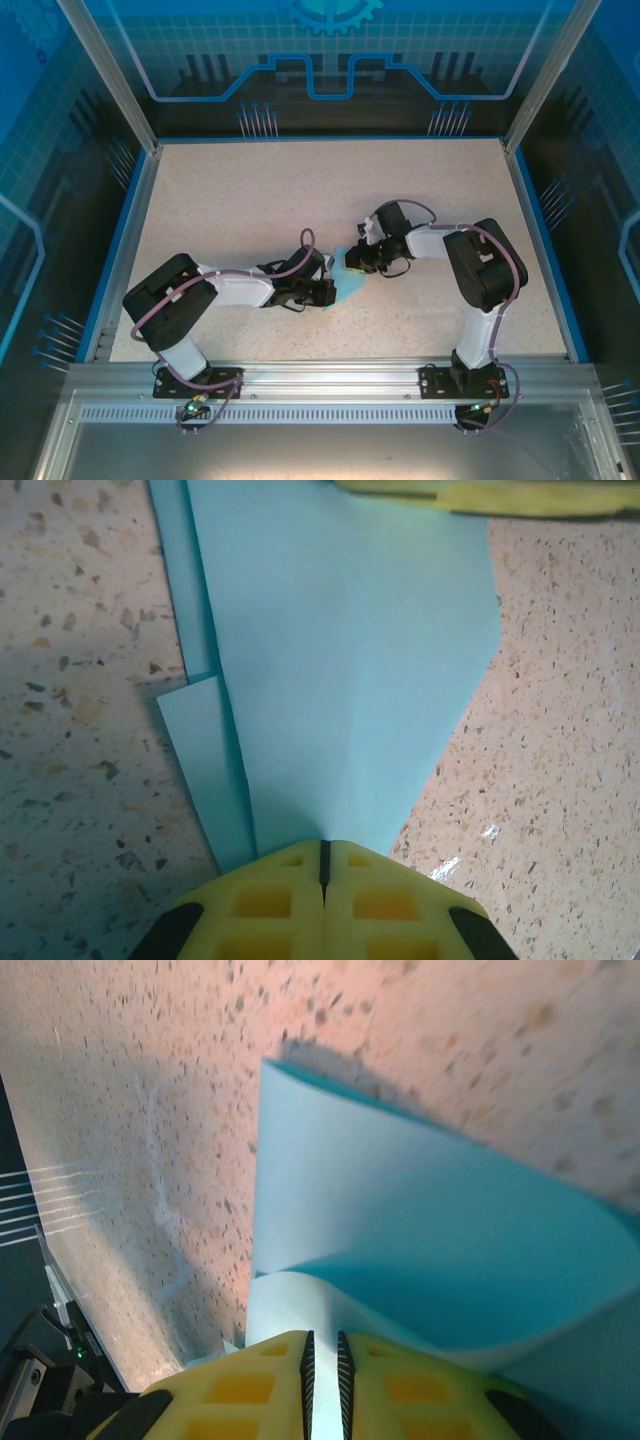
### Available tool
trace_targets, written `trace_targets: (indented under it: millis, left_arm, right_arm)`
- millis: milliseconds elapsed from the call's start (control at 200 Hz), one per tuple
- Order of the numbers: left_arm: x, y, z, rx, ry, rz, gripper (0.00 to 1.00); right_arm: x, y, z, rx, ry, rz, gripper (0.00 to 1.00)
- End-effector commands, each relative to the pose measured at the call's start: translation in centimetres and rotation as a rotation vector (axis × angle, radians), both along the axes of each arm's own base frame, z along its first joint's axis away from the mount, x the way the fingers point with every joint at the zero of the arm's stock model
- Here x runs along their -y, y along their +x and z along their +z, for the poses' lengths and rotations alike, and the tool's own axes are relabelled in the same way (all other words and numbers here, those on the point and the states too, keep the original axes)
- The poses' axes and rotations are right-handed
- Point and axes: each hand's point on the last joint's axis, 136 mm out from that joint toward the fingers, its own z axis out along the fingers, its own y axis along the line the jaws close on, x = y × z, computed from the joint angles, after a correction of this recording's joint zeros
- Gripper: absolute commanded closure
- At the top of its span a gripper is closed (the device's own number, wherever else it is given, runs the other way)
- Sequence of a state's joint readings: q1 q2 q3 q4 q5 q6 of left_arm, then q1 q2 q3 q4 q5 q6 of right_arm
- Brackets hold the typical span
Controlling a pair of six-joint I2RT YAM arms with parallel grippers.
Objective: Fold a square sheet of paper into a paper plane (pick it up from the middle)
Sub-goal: Fourth fold the wing at the center of the table.
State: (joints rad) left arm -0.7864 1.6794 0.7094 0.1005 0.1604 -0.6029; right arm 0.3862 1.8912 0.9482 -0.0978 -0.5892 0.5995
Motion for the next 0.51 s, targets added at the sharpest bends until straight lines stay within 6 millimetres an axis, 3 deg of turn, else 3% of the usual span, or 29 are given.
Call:
trace_targets:
  millis: [0,240,500]
  left_arm:
    - [-6.2,-4.8,-6.0,-0.179,0.274,0.02,1.0]
    - [-6.1,-4.6,-5.8,-0.175,0.267,0.019,1.0]
    - [-6.0,-4.6,-5.7,-0.174,0.266,0.02,1.0]
  right_arm:
    - [2.4,3.4,-0.7,0.061,-0.052,-0.064,0.82]
    - [3.6,5.0,-1.7,0.033,-0.063,-0.097,0.81]
    - [5.0,6.3,-0.8,0.054,-0.08,-0.133,0.81]
